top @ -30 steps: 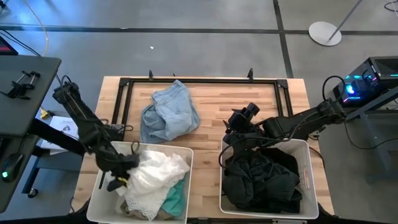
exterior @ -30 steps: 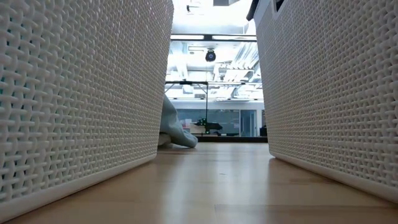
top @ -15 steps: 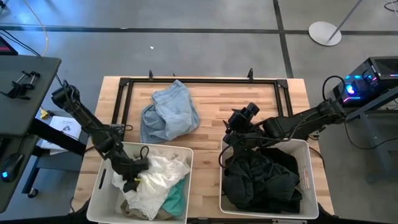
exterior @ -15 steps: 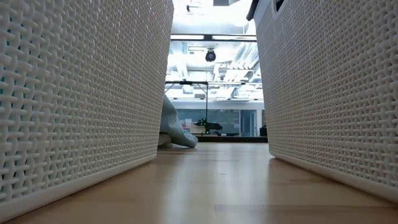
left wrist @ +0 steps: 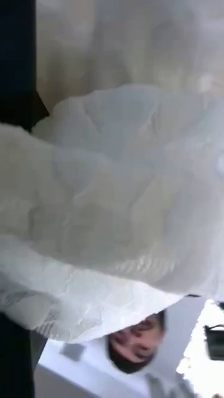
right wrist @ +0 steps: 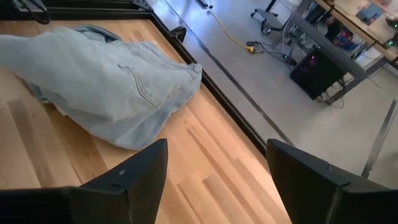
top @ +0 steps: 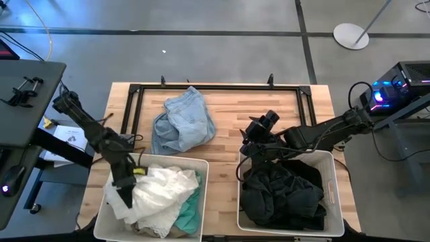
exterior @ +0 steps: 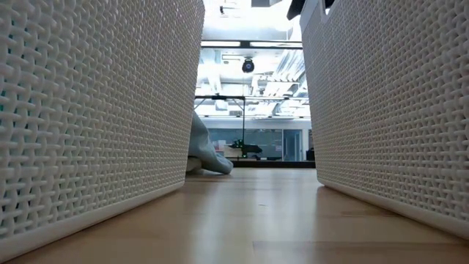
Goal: Sort clothes
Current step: Put the white dress into the left white laundry bin
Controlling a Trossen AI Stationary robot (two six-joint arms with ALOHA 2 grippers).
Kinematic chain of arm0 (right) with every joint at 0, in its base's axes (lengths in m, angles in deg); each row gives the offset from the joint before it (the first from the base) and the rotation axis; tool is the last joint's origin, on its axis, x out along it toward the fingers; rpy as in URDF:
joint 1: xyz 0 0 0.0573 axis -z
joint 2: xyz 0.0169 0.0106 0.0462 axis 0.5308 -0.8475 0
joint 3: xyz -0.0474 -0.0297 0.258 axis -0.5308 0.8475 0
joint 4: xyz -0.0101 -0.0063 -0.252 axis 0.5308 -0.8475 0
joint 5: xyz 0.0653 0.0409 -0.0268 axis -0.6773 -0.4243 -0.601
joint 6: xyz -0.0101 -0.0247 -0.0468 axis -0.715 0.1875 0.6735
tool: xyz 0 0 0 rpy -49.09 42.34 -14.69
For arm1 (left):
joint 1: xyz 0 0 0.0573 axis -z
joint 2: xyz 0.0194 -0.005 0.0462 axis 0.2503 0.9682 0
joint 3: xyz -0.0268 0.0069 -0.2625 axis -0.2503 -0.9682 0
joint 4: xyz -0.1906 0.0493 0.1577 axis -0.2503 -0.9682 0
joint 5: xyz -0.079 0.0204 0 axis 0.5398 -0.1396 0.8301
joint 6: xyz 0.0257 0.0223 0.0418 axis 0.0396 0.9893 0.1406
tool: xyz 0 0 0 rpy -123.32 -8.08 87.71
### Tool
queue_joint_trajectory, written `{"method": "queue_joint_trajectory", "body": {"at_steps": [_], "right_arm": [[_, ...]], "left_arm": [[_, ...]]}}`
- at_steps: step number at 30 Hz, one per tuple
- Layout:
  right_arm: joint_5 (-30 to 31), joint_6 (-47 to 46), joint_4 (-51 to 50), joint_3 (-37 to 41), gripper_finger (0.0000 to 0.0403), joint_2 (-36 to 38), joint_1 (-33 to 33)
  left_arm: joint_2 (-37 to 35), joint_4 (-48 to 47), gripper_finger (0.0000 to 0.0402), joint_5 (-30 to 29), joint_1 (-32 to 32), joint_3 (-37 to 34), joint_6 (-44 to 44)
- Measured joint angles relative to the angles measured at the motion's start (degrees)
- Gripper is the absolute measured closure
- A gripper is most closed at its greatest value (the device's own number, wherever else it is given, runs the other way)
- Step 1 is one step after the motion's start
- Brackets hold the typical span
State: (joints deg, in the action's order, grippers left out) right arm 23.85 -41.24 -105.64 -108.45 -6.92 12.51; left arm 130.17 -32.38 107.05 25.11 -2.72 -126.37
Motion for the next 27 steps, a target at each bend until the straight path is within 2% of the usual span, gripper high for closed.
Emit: {"method": "queue_joint_trajectory", "body": {"at_steps": [3,6,11,13,15,20,22,27], "right_arm": [[0.0,1.3,0.2,0.0,0.0144,0.0,0.0],[0.0,2.3,0.3,0.0,0.0144,0.0,0.0],[0.0,2.7,0.3,0.0,0.0144,0.0,0.0],[0.0,2.6,0.3,0.0,0.0144,0.0,0.0],[0.0,2.5,0.3,0.0,0.0144,0.0,0.0],[0.0,3.2,0.3,0.0,0.0144,0.0,0.0],[0.0,3.2,0.3,0.0,0.0144,0.0,0.0],[0.0,3.4,0.3,0.0,0.0144,0.0,0.0]], "left_arm": [[-1.1,-9.1,0.0202,-0.3,-1.2,3.0,1.3],[-1.2,-16.7,0.0209,-1.3,-2.7,3.8,6.8],[0.5,-26.8,0.0215,-13.9,-3.4,2.7,18.4],[0.9,-29.0,0.0215,-10.6,-4.3,2.7,23.5],[1.4,-30.5,0.0216,-2.2,-5.7,2.7,24.3],[1.5,-30.5,0.0241,8.2,-7.7,5.0,17.5],[1.6,-31.2,0.0257,10.7,-8.5,6.7,15.1],[1.2,-31.7,0.0287,12.6,-10.0,11.7,6.8]]}}
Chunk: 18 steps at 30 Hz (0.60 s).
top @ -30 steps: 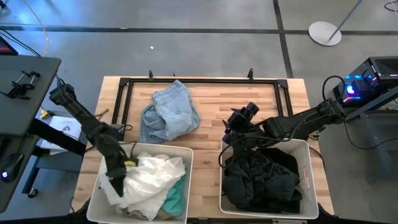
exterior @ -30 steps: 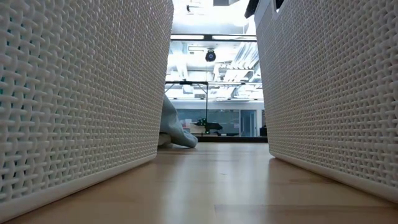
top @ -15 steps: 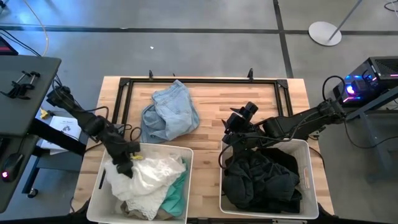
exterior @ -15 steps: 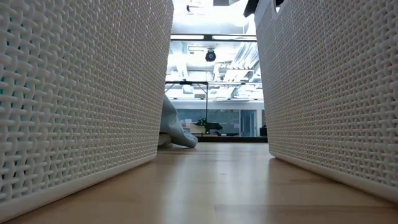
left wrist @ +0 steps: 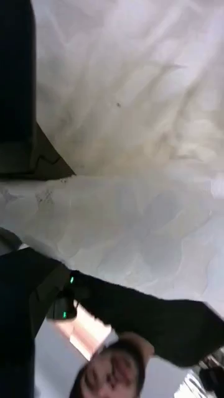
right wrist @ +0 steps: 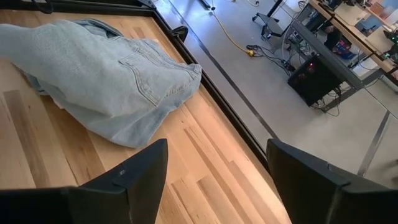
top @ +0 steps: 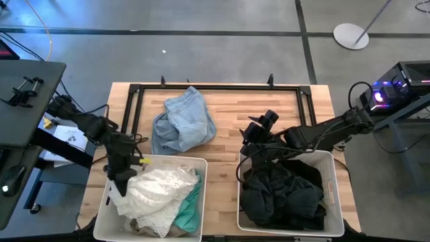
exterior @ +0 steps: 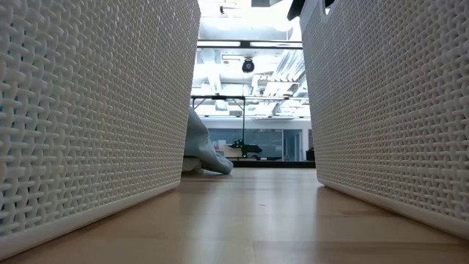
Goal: Sort clothes
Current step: Put the white dress into the left white laundry bin
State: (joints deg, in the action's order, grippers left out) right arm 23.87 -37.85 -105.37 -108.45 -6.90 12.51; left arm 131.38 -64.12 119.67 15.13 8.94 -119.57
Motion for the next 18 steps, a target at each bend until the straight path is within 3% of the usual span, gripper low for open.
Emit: {"method": "queue_joint_trajectory", "body": {"at_steps": [5,9,14,18], "right_arm": [[0.0,0.4,0.0,0.0,0.0144,0.0,0.0],[0.0,0.4,0.0,0.0,0.0144,0.0,0.0],[0.0,-0.1,0.0,0.0,0.0144,0.0,0.0],[0.0,0.4,0.0,0.0,0.0144,0.0,0.0]], "left_arm": [[0.0,-0.3,0.0305,-1.7,-1.5,2.5,-4.7],[0.9,-0.3,0.031,-11.8,-3.2,0.8,3.2],[4.7,1.0,0.0307,-29.5,-3.9,-2.2,14.8],[8.2,0.4,0.0293,-31.4,-5.4,-4.4,19.9]]}}
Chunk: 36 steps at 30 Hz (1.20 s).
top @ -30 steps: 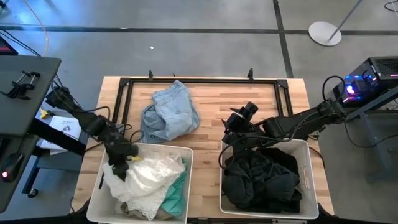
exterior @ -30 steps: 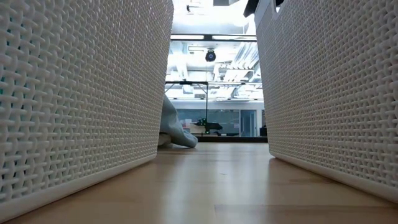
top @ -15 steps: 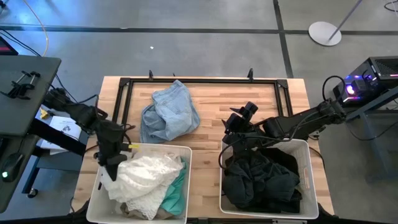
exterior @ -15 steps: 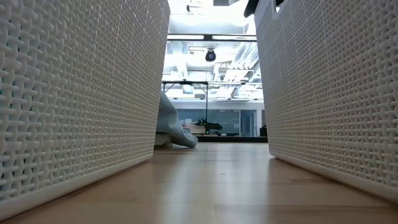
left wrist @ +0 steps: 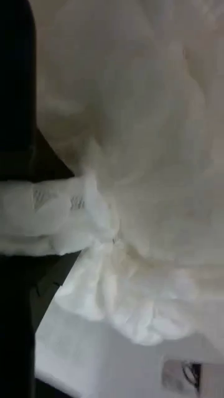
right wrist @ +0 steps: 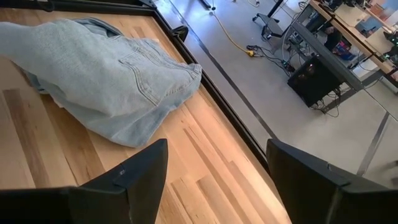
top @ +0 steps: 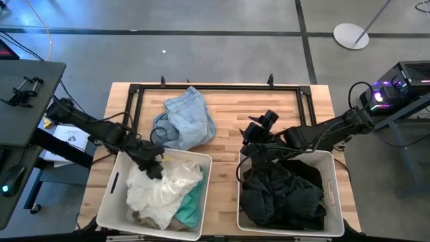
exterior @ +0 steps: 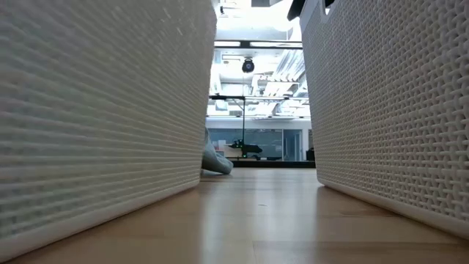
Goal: Sort clothes
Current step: Put the white dress into the left white laundry bin
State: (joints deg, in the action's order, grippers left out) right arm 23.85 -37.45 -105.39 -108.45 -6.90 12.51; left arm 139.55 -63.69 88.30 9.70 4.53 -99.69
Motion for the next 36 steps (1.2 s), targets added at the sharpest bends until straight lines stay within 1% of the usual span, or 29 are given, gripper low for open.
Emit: {"method": "queue_joint_trajectory", "body": {"at_steps": [2,5,8,10,13,18,21,25,28,30,33,34,36], "right_arm": [[0.0,0.0,0.0,0.0,0.0144,0.0,0.1],[0.0,-0.4,0.0,0.0,0.0144,0.0,0.4],[0.0,-0.9,0.2,0.0,0.0144,0.0,0.4],[0.0,-0.8,0.5,0.0,0.0144,0.0,0.4],[0.0,0.4,1.3,0.0,0.0144,0.0,0.5],[-1.0,1.9,2.6,0.0,0.0144,0.0,1.3],[-1.6,2.4,3.5,0.0,0.0144,0.0,2.0],[-1.8,2.5,3.5,0.0,0.0144,0.0,2.8],[-1.8,2.6,3.5,0.0,0.0144,0.0,2.9],[-1.9,2.4,3.5,0.0,0.0144,0.0,2.9],[-2.0,2.0,3.4,0.0,0.0144,0.0,2.8],[-2.0,2.0,3.4,0.0,0.0144,0.0,2.7],[-2.0,2.0,3.4,0.0,0.0144,0.0,2.7]], "left_arm": [[0.8,-0.1,0.0279,3.6,0.0,0.0,2.0],[0.9,0.5,0.0247,7.1,0.0,0.0,1.8],[-0.5,0.7,0.0215,11.7,-0.8,0.1,-1.8],[-1.8,-0.8,0.0201,14.1,-1.2,0.7,-5.6],[-2.7,-3.8,0.0196,14.1,-1.2,4.4,-7.8],[-1.8,-13.2,0.0204,11.6,-1.2,14.2,-8.3],[-0.4,-19.3,0.0212,8.3,-1.1,21.0,-6.3],[1.8,-29.9,0.0223,3.6,-1.1,28.6,-2.7],[2.9,-35.3,0.023,-3.9,-0.9,31.4,3.2],[3.1,-35.4,0.0232,-10.9,-0.4,31.2,9.4],[3.4,-31.5,0.0234,-22.8,0.7,28.9,18.3],[3.6,-29.7,0.0234,-25.1,1.2,27.8,20.8],[4.1,-23.9,0.0234,-26.0,3.1,24.9,27.7]]}}
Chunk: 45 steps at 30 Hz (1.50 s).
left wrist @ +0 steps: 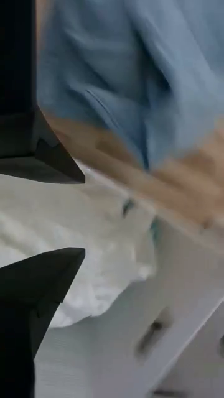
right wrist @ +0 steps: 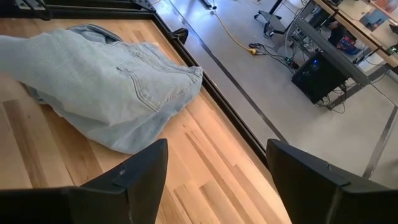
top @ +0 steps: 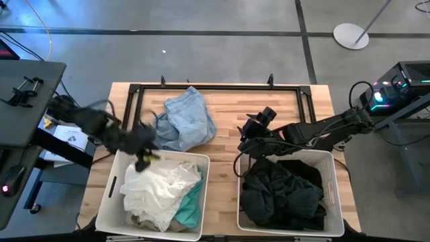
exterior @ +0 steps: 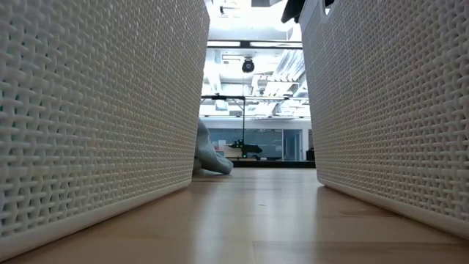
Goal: Sort clothes
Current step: Put the white dress into the left white laundry bin, then put the blue pants into the left white laundry bin
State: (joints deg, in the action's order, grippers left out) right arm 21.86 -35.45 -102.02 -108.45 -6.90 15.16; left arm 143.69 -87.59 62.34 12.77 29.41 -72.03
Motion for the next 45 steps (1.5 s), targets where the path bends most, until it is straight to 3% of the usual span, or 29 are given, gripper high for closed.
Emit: {"method": "queue_joint_trajectory", "body": {"at_steps": [4,9,13,17,21,25,29,32,38,42,45], "right_arm": [[-0.2,1.3,0.0,0.0,0.0144,0.0,0.0],[-0.2,1.0,-0.1,0.0,0.0144,0.0,0.3],[-0.2,0.4,-0.1,0.0,0.0144,0.0,0.5],[-0.4,-0.3,-0.1,0.0,0.0144,0.0,0.5],[-0.7,-0.7,-0.1,0.0,0.0144,0.0,0.4],[-1.2,0.2,0.0,0.0,0.0144,0.0,0.7],[-7.7,-0.3,-0.2,0.0,0.0144,0.0,1.8],[-9.1,-0.5,0.0,0.0,0.0144,0.0,2.0],[-7.6,-1.5,0.1,0.0,0.0144,0.0,2.0],[-7.6,-1.3,0.0,0.0,0.0144,0.0,1.9],[-7.7,-1.3,0.0,0.0,0.0144,0.0,1.8]], "left_arm": [[2.7,11.9,0.0235,2.6,6.0,-6.1,9.5],[11.6,10.9,0.0258,-2.7,10.0,-7.7,5.4],[19.5,8.7,0.0289,6.4,10.3,-7.7,3.0],[25.9,15.7,0.032,13.8,10.1,-7.7,7.2],[28.6,17.4,0.0341,15.2,10.2,-7.6,10.5],[25.0,13.6,0.0349,15.0,9.8,-7.4,9.8],[18.5,13.7,0.0351,10.9,9.5,-4.0,8.4],[14.0,17.8,0.0351,5.3,9.5,-0.4,11.5],[7.0,37.1,0.0351,-14.3,8.9,5.4,19.4],[3.1,45.9,0.0351,-16.6,7.1,7.6,34.6],[1.2,42.3,0.035,-17.4,2.6,11.2,38.0]]}}
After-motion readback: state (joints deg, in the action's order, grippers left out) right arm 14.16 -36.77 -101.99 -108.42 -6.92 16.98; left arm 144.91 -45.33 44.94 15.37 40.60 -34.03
